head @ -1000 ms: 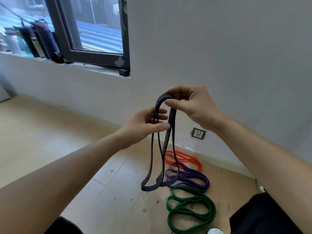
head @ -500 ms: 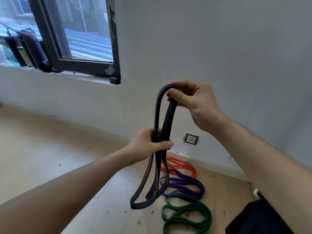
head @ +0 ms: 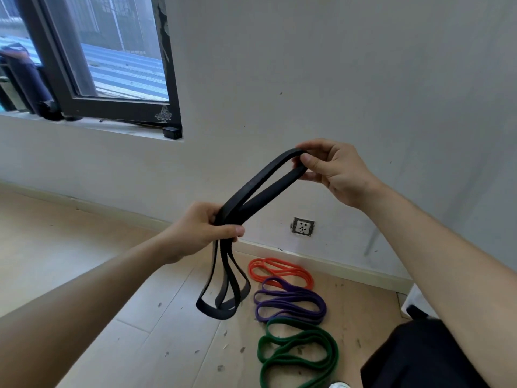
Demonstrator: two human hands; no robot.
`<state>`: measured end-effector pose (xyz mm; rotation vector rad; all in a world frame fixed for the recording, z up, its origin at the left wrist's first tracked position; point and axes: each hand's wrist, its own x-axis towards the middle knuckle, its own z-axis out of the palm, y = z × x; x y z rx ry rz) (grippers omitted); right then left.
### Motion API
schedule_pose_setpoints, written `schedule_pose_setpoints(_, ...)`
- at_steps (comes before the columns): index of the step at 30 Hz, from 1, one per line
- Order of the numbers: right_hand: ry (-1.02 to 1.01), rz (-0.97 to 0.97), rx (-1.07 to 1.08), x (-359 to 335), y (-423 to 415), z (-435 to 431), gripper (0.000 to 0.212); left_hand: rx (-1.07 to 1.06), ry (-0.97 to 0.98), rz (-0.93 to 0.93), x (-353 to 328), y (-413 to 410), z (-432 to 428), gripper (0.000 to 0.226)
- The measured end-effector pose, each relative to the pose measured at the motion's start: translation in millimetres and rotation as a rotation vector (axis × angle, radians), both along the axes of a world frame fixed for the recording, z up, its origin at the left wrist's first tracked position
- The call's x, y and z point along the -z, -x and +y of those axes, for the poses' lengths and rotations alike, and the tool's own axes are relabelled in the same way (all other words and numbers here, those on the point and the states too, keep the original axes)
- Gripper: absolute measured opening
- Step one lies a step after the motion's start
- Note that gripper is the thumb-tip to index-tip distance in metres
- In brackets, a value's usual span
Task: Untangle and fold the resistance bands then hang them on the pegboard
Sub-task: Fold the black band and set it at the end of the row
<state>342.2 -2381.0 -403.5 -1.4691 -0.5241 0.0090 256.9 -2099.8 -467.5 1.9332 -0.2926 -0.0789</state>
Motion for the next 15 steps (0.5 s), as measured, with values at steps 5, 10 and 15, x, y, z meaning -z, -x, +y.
schedule_pose_setpoints(5, 0.177, 0.145, -0.066, 23, -9, -17, 0.028, -0.058, 0.106, -0.026, -10, 1, 12, 0.03)
schedule_pose_setpoints(10, 0.577, 0.176, -0.171, 49, -9, -14, 0.023, -0.056, 0.044, -0.067, -14, 3, 17, 0.018)
schedule_pose_setpoints(15, 1.068, 0.047, -0.263, 46, 7, 9, 0.048, 0.011, -0.104, -0.146, -19, 8, 16, 0.015)
